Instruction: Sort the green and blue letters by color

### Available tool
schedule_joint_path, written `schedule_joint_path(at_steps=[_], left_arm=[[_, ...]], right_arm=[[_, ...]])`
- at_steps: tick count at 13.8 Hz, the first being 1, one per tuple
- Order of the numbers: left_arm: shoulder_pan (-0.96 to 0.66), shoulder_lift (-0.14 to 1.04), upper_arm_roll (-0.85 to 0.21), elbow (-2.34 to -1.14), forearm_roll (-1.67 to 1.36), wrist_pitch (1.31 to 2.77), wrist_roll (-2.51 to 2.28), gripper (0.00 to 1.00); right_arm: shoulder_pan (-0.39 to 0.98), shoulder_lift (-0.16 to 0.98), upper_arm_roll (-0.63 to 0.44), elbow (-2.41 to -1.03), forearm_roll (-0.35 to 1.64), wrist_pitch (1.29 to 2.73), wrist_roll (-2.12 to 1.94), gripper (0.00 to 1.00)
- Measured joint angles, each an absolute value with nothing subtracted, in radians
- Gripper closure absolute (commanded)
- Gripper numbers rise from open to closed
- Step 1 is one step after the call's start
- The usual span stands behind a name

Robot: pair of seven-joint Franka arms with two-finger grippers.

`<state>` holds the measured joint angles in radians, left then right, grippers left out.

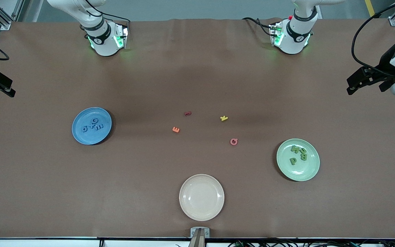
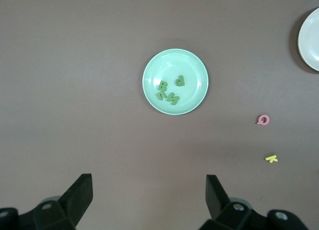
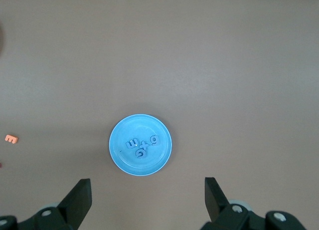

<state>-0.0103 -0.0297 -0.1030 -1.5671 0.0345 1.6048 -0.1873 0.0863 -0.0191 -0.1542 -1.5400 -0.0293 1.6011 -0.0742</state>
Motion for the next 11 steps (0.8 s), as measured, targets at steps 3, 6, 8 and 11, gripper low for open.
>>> schedule_joint_path(at_steps=[3, 6, 8, 11], left_arm=[[-0.010, -0.030, -0.103, -1.566, 0.035, 1.605, -0.187, 0.00], [-0.010, -0.030, -0.103, -1.566, 0.035, 1.605, -0.186, 0.00], [-0.010, -0.030, -0.103, -1.566, 0.035, 1.605, -0.186, 0.00], [-0.010, -0.028, -0.103, -1.568, 0.035, 1.604, -0.186, 0.00]], right_arm=[[0.086, -0.019, -0.154, -1.540, -0.029, 1.600, -0.074, 0.00], [0.087, -0.018, -0.153, -1.540, -0.029, 1.581, -0.074, 0.00], [0.087, -0.018, -0.153, -1.540, -0.029, 1.571, -0.074, 0.00], [0.087, -0.017, -0.153, -1.540, -0.028, 1.558, -0.074, 0.00]])
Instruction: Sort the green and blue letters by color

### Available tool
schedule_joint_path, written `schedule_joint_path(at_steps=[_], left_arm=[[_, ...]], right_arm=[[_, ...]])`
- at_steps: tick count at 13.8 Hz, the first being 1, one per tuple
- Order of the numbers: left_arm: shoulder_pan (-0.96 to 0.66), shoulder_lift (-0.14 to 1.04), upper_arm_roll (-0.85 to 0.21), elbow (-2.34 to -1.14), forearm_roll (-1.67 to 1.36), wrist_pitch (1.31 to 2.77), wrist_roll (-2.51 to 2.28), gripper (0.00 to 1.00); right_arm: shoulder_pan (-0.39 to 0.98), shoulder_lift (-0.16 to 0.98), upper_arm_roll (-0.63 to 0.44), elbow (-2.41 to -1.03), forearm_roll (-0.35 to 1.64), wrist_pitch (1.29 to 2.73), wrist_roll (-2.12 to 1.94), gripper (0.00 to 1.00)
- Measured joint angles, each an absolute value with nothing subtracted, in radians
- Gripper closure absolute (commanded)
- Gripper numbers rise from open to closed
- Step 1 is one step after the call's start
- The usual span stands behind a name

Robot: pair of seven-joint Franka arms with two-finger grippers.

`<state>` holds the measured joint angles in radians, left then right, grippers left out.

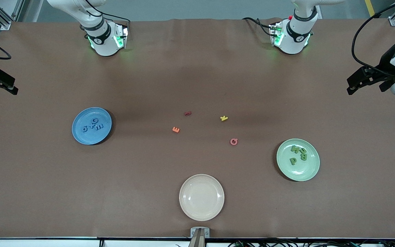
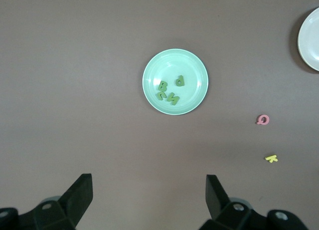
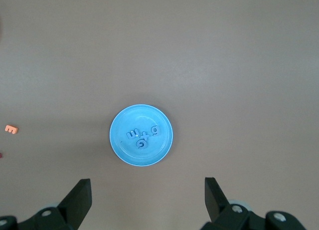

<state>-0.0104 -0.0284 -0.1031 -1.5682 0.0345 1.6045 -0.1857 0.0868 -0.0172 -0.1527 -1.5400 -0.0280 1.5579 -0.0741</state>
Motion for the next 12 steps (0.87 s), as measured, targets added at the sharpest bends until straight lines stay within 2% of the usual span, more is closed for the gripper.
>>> schedule_joint_path(at_steps=[12], left_arm=[[-0.013, 0.026, -0.104, -1.547, 0.035, 1.617, -0.184, 0.00]], right_arm=[[0.087, -0.017, -0.152, -1.540, -0.028, 1.557, -0.074, 0.00]])
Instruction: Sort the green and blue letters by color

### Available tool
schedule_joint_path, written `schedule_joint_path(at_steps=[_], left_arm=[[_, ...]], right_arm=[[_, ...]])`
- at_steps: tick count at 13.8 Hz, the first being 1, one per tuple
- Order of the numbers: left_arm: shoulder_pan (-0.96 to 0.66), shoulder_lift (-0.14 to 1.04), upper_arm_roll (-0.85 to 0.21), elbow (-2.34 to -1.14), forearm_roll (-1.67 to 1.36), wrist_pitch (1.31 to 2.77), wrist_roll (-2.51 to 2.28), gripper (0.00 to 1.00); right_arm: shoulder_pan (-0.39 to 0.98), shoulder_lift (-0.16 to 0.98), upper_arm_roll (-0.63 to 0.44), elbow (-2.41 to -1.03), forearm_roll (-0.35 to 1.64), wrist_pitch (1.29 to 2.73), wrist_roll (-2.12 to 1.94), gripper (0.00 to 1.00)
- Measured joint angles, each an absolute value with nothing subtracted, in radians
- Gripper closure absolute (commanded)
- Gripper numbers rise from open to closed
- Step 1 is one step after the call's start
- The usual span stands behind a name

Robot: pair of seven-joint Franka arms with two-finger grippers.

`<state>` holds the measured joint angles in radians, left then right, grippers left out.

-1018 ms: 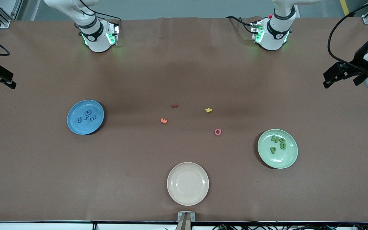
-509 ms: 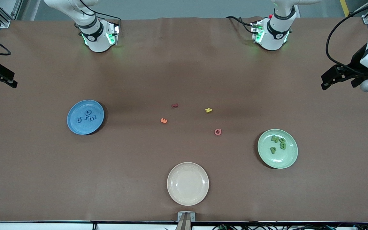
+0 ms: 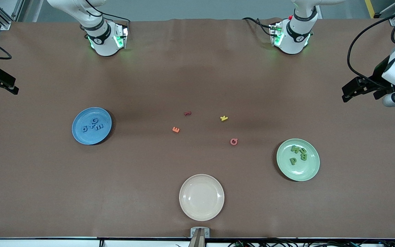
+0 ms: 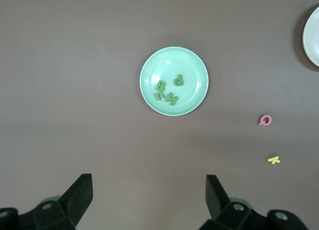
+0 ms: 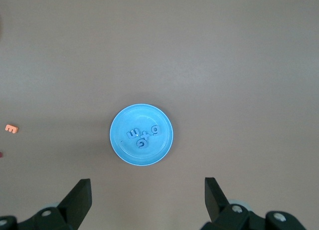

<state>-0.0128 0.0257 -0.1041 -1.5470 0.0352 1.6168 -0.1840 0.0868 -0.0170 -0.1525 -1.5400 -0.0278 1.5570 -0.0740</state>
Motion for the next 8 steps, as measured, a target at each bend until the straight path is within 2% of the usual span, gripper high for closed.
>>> schedule_joint_path(at_steps=[8], left_arm=[[-0.012, 0.026, -0.104, -1.537, 0.035, 1.615, -0.184, 0.00]], right_arm=[[0.087, -0.017, -0.152, -1.540, -0.028, 1.557, -0.074, 0.00]])
